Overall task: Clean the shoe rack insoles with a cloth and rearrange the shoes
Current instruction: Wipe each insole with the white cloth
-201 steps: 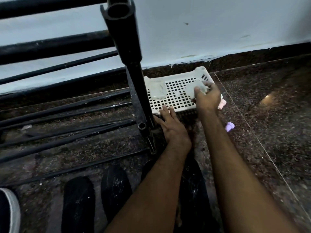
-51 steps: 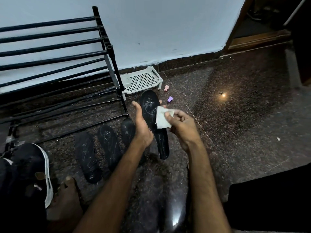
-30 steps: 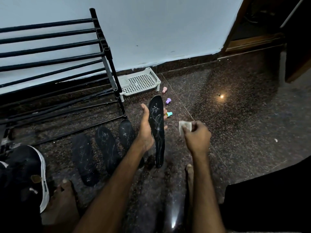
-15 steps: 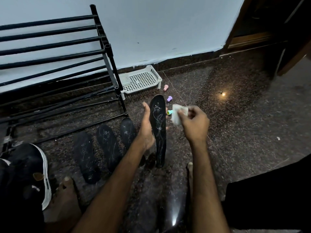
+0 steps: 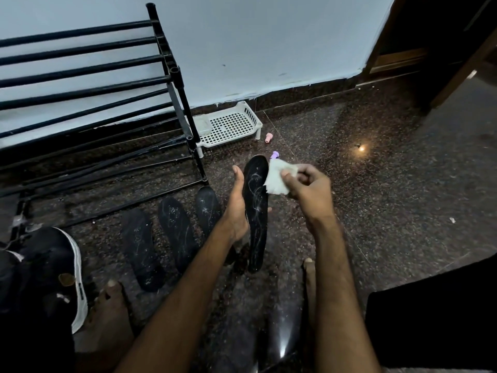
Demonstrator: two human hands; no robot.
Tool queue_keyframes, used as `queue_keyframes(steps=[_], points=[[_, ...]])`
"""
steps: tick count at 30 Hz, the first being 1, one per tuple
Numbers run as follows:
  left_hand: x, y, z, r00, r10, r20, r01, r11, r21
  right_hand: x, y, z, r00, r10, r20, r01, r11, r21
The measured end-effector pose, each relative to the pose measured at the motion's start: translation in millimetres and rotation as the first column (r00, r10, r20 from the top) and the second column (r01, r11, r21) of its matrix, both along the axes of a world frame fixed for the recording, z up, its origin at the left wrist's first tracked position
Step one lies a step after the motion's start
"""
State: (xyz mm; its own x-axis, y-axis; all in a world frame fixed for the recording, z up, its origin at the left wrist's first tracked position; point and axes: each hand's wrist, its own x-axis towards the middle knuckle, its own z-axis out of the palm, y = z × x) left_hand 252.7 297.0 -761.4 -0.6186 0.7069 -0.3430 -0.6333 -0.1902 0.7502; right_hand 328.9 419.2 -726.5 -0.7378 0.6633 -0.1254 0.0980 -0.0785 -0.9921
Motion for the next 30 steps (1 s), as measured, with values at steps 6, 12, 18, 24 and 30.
queue_keyframes(steps=[6, 12, 18, 24, 30], points=[[-6, -1, 4, 0.996, 0.088, -0.003, -0.088, 0.996, 0.02, 7, -4, -42, 0.88, -0.243, 0.409, 0.011, 0.869, 0.494], [-9, -1, -4, 0.995, 0.097, 0.009, -0.098, 0.993, 0.068, 12, 5, -45, 0.99, 0.045, 0.131, -0.018, 0.979, -0.201], [-18, -1, -5, 0.985, 0.172, -0.015, -0.17, 0.983, 0.073, 14, -20, -73, 0.864, 0.217, 0.455, -0.212, 0.975, -0.063], [-27, -4, -8, 0.967, 0.254, -0.035, -0.246, 0.957, 0.153, 53, 6, -138, 0.701, 0.041, 0.712, -0.118, 0.991, 0.06], [-20, -1, -10, 0.965, 0.258, -0.044, -0.25, 0.959, 0.134, 17, -3, -68, 0.985, 0.079, 0.155, -0.032, 0.958, -0.285]])
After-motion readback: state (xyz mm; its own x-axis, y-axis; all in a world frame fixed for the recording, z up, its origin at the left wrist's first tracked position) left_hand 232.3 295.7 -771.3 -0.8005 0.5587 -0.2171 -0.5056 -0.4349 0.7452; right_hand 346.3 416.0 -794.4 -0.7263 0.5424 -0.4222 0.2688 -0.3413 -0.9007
